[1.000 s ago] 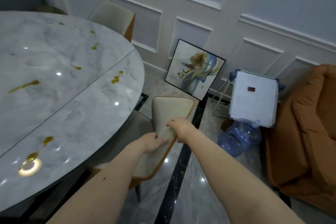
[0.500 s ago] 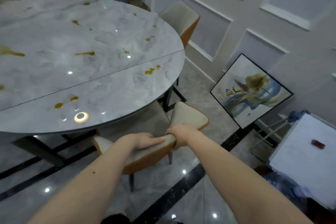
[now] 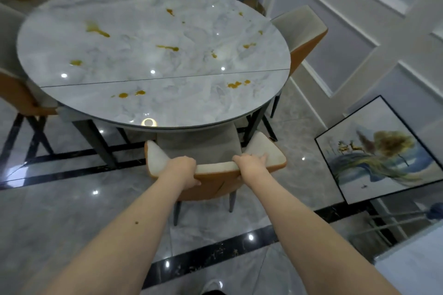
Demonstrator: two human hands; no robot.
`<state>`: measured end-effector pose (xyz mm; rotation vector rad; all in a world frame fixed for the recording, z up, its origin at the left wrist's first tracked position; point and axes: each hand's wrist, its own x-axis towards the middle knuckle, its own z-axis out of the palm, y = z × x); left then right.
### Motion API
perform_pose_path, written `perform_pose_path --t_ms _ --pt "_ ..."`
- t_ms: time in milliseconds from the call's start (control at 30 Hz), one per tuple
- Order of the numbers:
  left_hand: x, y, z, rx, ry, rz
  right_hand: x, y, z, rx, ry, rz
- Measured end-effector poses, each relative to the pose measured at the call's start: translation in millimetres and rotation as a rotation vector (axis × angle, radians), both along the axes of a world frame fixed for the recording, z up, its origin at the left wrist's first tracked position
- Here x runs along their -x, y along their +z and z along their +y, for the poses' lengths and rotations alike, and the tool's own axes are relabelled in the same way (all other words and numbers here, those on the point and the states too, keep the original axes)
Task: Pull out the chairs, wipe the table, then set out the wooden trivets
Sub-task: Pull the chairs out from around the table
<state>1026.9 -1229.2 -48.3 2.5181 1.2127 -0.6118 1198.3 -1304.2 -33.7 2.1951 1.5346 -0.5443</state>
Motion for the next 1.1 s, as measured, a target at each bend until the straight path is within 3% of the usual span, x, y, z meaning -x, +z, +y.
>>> perform_pose_path --t_ms 300,767,1100 --pt "1.2 5.7 -11.8 -0.111 -0.018 0.011 -3.3 -3.9 -2.9 -0.041 0.062 -0.011" --pt "-6.8 11.7 -38.0 -0.061 0.108 0.056 -15.2 -12.3 -9.9 -0.007 0.171 -0.013" --pt "-11.7 5.1 -40.1 -0.103 0.18 0.079 -33.8 -17.4 -23.4 -0.161 0.205 0.019"
